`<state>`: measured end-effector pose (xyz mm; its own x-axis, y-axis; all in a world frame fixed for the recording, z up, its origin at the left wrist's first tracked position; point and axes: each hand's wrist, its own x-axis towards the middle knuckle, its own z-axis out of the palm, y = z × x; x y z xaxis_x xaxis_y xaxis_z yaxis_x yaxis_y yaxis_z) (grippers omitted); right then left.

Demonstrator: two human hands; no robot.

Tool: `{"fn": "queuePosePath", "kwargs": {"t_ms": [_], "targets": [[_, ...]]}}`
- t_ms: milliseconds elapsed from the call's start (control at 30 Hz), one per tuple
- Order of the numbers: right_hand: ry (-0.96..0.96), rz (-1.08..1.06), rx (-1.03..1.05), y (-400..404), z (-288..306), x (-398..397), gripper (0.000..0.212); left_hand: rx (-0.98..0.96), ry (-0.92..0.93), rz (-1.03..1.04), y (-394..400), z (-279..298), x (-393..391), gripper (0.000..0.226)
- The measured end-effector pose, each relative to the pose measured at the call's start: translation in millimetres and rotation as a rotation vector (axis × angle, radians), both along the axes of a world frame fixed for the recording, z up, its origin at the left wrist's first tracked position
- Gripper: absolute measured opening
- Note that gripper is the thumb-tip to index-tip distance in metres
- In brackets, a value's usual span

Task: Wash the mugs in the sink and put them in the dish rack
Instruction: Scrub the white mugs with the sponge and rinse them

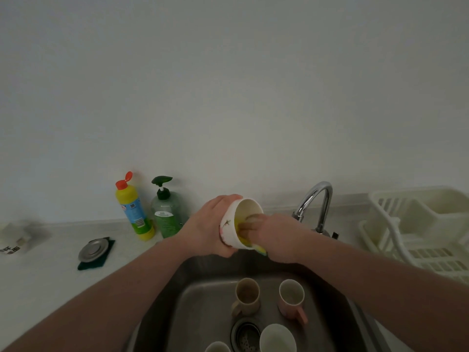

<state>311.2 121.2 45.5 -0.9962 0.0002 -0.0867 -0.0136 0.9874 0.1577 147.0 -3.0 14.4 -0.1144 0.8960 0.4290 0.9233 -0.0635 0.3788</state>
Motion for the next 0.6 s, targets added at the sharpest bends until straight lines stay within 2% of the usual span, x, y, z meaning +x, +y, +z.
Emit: {"fn": "queuePosePath", "kwargs": {"t_ms": [133,200,400,500,600], "targets": [[0.076,-0.089,-0.251,-9,-12,0,0.033,-0.039,-0.085,-0.034,-1,-1,-6,0.104],[0.116,-0.101,-0.304,-11,-15,1,0.028,-0.014,-0.108,-0.038,-5,-4,-8,0.107],[0.150,-0.111,-0.344,-13,-18,8,0.049,0.146,0.025,0.074,-2,-16,8,0.108],[0.152,-0.088,-0.333,-10,-16,4,0.052,0.216,0.018,0.122,2,-18,12,0.103],[0.115,-0.078,-0.310,-9,-9,4,0.052,0.197,0.014,0.112,2,-15,10,0.103]]}}
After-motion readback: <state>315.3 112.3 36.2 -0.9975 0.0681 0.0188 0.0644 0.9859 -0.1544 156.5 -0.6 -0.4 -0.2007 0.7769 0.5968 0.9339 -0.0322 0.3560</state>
